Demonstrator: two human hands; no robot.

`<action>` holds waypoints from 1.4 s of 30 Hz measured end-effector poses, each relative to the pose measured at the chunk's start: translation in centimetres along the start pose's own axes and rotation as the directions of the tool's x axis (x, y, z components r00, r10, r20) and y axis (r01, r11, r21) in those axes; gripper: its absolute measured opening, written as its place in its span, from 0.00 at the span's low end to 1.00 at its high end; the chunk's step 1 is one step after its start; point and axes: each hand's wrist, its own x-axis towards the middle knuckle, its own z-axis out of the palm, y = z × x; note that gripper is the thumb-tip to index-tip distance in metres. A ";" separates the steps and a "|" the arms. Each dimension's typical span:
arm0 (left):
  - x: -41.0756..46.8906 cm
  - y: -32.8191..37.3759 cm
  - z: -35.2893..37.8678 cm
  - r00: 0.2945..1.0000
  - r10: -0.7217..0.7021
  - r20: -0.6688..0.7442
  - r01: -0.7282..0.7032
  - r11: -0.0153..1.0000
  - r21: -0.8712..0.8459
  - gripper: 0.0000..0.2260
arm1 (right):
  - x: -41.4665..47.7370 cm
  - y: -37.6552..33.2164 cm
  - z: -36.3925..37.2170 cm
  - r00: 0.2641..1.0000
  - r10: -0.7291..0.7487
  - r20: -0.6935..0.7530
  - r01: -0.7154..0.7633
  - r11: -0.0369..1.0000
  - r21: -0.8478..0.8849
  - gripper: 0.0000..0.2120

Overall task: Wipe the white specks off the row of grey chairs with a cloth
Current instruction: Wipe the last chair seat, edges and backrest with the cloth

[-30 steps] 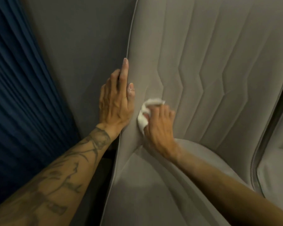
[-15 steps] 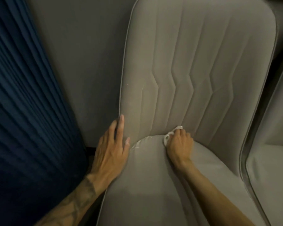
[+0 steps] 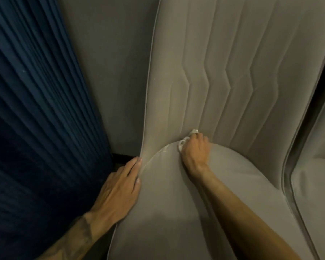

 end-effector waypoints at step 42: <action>-5.1 -4.5 -1.6 0.934 -0.208 0.289 0.239 0.968 -0.076 0.25 | -16.0 -12.1 -3.9 0.902 -0.392 0.180 0.261 0.829 0.495 0.10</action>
